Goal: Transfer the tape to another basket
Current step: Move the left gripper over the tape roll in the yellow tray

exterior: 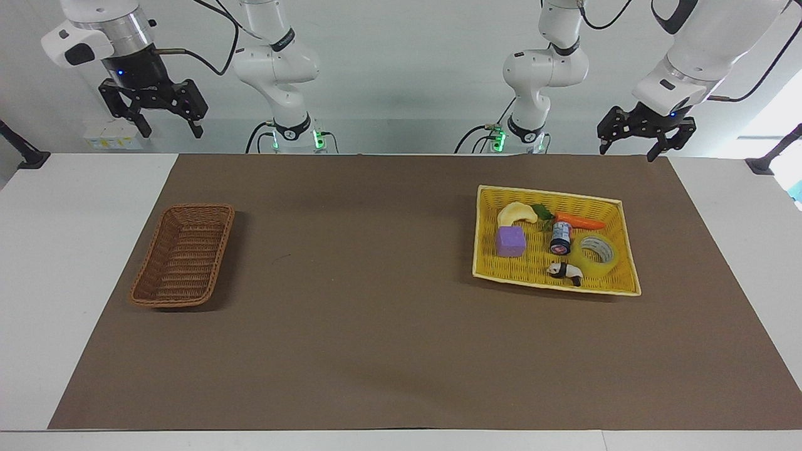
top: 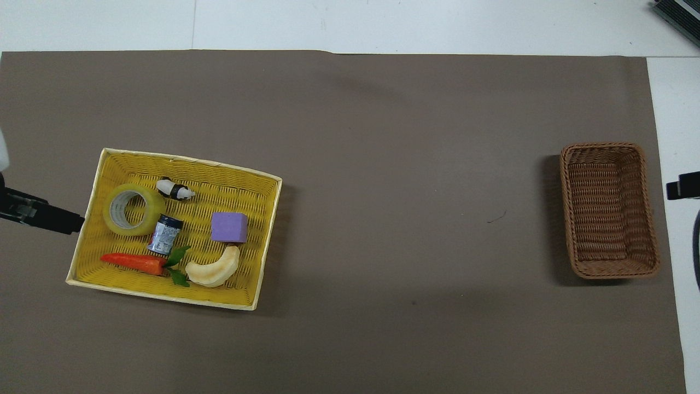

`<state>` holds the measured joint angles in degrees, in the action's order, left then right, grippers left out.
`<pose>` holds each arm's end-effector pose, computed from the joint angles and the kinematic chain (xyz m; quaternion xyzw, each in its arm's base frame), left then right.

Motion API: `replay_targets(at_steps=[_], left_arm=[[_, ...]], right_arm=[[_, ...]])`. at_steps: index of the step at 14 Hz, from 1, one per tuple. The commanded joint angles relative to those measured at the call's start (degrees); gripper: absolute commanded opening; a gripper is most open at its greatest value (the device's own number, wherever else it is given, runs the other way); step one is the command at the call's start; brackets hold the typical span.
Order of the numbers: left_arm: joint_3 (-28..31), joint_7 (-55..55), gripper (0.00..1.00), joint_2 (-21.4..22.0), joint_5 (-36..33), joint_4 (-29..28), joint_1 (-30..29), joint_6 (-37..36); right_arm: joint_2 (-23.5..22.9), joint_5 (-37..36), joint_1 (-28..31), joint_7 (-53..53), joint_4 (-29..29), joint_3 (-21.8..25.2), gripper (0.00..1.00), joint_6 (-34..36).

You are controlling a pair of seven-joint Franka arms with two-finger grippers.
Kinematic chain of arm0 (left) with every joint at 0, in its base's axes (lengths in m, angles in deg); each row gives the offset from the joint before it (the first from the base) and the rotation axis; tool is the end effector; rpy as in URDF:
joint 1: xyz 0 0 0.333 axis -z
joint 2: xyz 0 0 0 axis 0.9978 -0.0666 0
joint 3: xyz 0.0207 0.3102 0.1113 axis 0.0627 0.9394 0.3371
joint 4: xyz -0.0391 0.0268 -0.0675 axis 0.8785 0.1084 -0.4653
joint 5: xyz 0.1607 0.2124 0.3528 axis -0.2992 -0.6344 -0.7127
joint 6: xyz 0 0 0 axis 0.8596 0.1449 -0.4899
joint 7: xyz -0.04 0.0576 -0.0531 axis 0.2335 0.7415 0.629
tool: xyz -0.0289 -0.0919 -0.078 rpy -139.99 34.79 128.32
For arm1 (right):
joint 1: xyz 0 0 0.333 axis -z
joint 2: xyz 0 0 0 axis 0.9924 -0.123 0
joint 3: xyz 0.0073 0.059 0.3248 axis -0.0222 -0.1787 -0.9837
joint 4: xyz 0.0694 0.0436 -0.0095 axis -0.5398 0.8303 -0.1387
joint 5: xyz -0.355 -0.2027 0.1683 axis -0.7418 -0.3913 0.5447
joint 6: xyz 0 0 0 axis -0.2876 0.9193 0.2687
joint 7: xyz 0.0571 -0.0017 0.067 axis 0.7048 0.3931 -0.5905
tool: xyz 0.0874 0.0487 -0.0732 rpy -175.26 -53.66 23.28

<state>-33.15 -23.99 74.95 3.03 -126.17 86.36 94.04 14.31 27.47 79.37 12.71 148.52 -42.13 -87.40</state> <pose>0.5659 -0.0387 0.6180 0.9773 -0.2075 -0.0424 0.0062 0.5683 -0.0515 0.6954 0.9996 -0.0131 0.0233 0.0030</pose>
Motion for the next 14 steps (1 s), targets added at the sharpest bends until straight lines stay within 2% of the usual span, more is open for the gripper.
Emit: replay_targets(at_steps=[1, 8, 13, 14], left_arm=[[-0.2, -8.0, 1.00, 1.5, 0.6, -5.9, -0.7, 5.2], [-0.1, -20.5, 1.00, 1.1, 0.6, -15.5, -3.0, 18.1], [0.1, -21.7, 1.00, 1.3, 0.5, -23.4, -4.1, 24.7], [0.1, -25.1, 1.00, 1.1, 0.5, -24.2, -4.9, 26.6]], right_arm=[[0.9, 1.1, 0.7, -1.4, 0.7, -0.4, 1.00, 0.3], [0.9, 1.1, 0.7, -1.4, 0.7, -0.4, 1.00, 0.3], [0.9, 1.1, 0.7, -1.4, 0.7, -0.4, 1.00, 0.3], [0.9, 1.1, 0.7, -1.4, 0.7, -0.4, 1.00, 0.3]])
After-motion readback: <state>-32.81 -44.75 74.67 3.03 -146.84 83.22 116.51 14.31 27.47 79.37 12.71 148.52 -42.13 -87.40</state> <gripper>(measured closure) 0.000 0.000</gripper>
